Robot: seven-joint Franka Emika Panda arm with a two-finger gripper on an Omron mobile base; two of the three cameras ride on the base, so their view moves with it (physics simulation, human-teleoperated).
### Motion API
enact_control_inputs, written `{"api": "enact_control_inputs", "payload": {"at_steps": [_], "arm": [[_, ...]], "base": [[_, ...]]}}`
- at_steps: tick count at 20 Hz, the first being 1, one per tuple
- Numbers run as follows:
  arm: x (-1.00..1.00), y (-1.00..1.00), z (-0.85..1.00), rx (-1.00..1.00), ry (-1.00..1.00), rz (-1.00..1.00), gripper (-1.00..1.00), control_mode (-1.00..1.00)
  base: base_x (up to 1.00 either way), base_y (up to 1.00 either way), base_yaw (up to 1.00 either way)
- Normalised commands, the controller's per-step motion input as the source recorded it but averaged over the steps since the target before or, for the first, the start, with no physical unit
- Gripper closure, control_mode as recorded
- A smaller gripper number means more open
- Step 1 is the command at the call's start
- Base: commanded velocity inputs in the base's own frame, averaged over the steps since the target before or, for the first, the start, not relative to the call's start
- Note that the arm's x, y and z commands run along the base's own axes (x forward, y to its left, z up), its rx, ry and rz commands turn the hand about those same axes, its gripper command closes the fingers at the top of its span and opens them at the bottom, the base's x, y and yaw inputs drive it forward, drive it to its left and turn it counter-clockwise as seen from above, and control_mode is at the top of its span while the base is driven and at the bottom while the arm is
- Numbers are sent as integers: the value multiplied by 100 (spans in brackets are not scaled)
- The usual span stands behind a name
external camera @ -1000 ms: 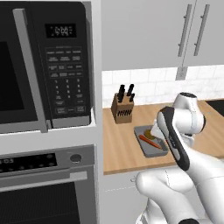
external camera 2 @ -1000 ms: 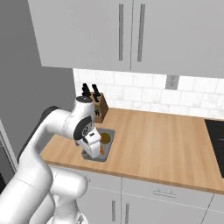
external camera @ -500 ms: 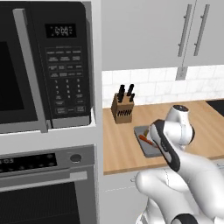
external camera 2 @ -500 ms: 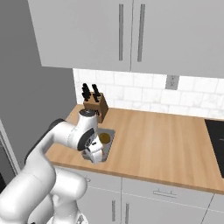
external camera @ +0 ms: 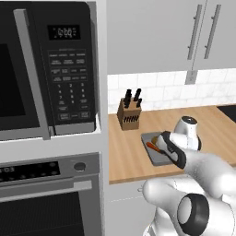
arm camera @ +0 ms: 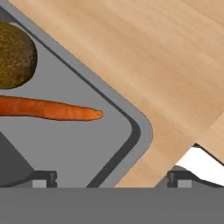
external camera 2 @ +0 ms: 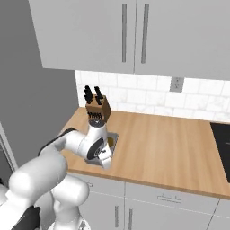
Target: Take the meat container that has the fish and place it on the second highest rack of the freezer. Then take the vegetable container that has the carrot and avocado and place it on the highest rack of the freezer.
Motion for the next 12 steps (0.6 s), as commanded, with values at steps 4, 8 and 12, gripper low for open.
{"api": "enact_control_inputs", "payload": {"at_steps": [4,8,12], "arm": [[26,-4,-38,0,0,-3,-100,-100],[-1,0,-48,0,1,-3,-100,-100],[-5,0,-40,0,6,-7,-100,-100]], "base": [[0,0,0],[0,0,0],[0,0,0]]}}
